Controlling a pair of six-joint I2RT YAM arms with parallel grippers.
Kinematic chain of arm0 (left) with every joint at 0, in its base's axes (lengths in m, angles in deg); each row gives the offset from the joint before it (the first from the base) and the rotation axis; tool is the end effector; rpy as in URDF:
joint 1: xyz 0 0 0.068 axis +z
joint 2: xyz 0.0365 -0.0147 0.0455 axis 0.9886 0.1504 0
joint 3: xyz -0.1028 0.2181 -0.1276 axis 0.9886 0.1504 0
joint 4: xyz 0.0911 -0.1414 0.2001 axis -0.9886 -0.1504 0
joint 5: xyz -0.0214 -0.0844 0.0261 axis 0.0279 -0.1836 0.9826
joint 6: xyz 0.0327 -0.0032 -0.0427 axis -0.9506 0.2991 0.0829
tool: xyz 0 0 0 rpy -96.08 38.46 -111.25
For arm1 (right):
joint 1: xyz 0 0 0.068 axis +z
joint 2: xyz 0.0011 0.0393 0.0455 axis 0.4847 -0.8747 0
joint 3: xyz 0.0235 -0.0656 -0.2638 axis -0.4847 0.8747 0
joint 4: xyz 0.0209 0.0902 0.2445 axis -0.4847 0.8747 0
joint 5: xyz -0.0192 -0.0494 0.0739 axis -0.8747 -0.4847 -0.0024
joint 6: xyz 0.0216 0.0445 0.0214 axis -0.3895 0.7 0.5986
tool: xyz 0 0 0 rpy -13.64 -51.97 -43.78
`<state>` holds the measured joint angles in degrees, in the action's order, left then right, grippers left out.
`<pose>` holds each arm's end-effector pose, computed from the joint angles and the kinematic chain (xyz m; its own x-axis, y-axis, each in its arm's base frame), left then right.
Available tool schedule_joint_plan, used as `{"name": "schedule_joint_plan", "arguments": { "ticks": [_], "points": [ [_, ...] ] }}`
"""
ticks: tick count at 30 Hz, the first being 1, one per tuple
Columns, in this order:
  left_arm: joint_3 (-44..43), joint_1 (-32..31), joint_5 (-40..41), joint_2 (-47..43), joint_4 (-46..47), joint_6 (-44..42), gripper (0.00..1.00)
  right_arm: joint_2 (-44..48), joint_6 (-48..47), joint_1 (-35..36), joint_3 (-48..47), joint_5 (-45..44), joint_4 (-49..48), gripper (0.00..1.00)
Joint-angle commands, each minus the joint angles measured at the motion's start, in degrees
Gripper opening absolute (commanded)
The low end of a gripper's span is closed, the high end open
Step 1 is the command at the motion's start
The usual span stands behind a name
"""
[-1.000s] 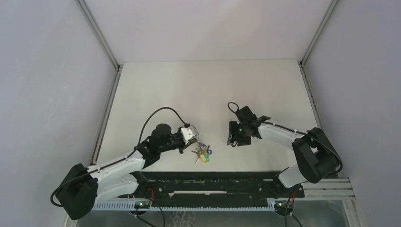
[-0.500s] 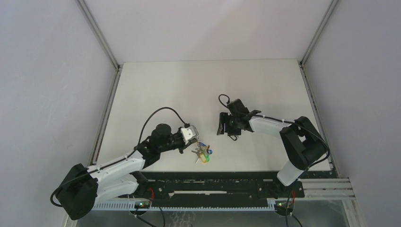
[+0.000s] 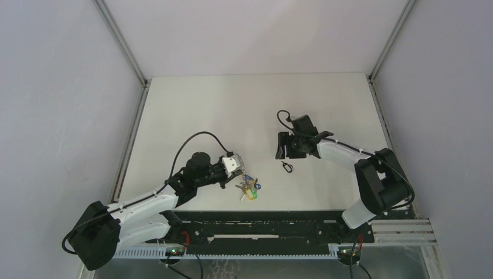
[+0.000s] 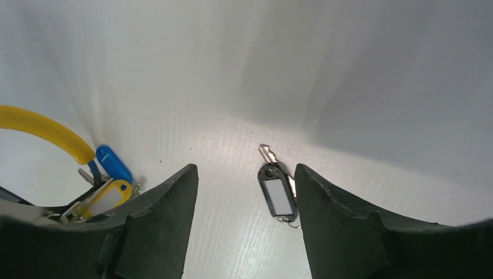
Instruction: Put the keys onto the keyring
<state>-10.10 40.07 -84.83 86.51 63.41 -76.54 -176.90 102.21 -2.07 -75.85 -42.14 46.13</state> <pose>0.1472 -0.1465 0.1912 -0.0590 0.3842 -0.9213 0.9142 0.3914 0.1047 0.2683 0.1438 0.1785 -0.8982 -0.0291 -0.4386 -0.2051 0.9102 0.3598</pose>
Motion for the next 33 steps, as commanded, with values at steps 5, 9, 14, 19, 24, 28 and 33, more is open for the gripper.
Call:
{"name": "schedule_joint_plan", "arguments": {
  "ticks": [5, 9, 14, 19, 24, 28, 33],
  "points": [
    [-3.51, 0.06, -0.63, -1.25, 2.49, 0.82, 0.00, -3.04, -3.25, -0.79, -2.76, -0.20, 1.89, 0.62],
    [-3.52, 0.06, -0.63, -1.33, 2.48, 0.86, 0.00, -3.21, -1.66, -0.86, -2.51, -3.24, 4.63, 0.62],
    [-3.60, 0.06, -0.87, -1.27, 2.49, 0.92, 0.00, -1.16, -0.82, -0.83, -1.19, -5.38, 7.77, 0.62],
    [-3.60, 0.06, -0.89, -1.42, 2.40, 0.91, 0.00, -0.19, 0.66, 0.23, -0.25, -3.09, 8.91, 0.62],
    [-3.50, 0.06, -0.92, -1.59, 2.44, 1.05, 0.00, 0.34, 2.51, 2.61, -0.28, -0.84, 6.91, 0.62],
    [-3.49, 0.02, -0.89, -1.58, 2.39, 1.02, 0.00, -0.84, 5.07, 3.54, -1.07, 2.15, 5.41, 0.61],
    [-3.52, 0.05, -0.81, -1.71, 2.31, 0.98, 0.00, -1.72, 6.82, 5.40, -2.07, 4.36, 3.72, 0.61]
  ]
}}
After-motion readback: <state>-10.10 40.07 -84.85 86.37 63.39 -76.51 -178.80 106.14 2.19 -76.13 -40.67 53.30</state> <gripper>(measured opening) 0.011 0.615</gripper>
